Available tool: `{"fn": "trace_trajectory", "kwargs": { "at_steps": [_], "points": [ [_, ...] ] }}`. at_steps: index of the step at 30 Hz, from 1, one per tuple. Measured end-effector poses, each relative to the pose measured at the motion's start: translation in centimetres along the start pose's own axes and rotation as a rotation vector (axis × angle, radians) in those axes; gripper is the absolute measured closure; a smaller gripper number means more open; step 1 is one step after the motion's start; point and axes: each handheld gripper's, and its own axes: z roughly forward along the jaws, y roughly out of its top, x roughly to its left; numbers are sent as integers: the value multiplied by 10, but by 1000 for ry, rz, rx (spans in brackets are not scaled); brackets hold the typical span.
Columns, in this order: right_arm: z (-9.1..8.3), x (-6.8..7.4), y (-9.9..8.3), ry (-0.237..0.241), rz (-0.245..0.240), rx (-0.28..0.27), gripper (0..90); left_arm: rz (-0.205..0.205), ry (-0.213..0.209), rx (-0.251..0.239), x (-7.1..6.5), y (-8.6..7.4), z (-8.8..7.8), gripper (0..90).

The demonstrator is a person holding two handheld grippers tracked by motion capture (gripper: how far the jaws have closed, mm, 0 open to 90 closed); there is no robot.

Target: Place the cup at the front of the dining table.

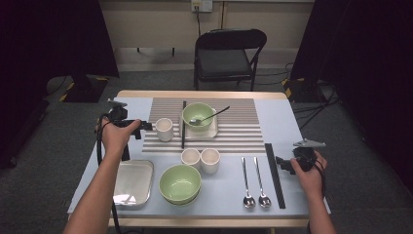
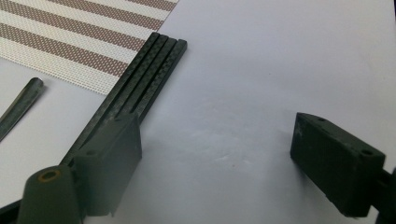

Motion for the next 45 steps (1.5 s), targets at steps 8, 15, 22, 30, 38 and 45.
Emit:
{"fn": "trace_trajectory", "kwargs": {
  "at_steps": [8, 15, 22, 30, 38, 45],
  "points": [
    [0, 0, 0, 0, -3, 0, 150, 2, -4, 4, 4, -3, -4, 328],
    [0, 0, 0, 0, -2, 0, 150, -4, -9, 8, 9, -6, -5, 327],
    [0, 0, 0, 0, -1, 0, 150, 3, -24, 5, 12, -8, -7, 323],
    [0, 0, 0, 0, -1, 0, 150, 11, -30, 4, 14, -12, -10, 323],
    [0, 0, 0, 0, 0, 0, 150, 27, -43, 8, 15, -17, -10, 322],
    [0, 0, 0, 0, 1, 0, 150, 31, -38, 5, 16, -21, -13, 322]
  ]
}}
